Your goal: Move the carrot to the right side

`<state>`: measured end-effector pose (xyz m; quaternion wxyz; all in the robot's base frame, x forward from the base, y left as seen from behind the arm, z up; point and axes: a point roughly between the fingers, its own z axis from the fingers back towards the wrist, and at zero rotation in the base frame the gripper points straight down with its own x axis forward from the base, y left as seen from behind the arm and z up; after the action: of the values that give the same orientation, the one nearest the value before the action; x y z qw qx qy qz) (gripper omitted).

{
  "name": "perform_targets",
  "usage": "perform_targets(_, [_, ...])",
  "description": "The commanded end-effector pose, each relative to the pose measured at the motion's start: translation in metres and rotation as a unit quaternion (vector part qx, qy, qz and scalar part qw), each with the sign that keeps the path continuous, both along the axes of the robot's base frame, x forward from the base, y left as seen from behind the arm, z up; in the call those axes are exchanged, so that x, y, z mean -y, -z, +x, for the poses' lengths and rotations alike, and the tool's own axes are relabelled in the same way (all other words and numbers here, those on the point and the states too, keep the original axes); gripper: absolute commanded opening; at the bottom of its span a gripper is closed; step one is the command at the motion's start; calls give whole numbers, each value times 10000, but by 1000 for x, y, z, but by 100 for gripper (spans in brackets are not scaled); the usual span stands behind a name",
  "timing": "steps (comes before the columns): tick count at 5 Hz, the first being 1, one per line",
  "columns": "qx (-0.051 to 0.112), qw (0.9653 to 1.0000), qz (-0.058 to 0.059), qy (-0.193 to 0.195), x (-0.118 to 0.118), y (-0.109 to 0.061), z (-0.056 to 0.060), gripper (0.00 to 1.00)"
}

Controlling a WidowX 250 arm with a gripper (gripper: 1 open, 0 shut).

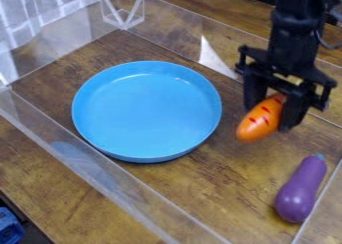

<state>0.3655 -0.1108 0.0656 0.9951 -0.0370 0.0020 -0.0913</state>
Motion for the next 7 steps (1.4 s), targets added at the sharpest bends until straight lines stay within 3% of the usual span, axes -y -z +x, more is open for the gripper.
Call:
perform_targets(1, [346,9993,-90,90,12,-11,13,0])
perform_targets(2, [323,9994,-76,67,13,1,20,100])
perform_targets(4, [308,9995,-33,84,14,14,29,100])
perform_targets(7, [371,9992,-78,90,10,23,40,100])
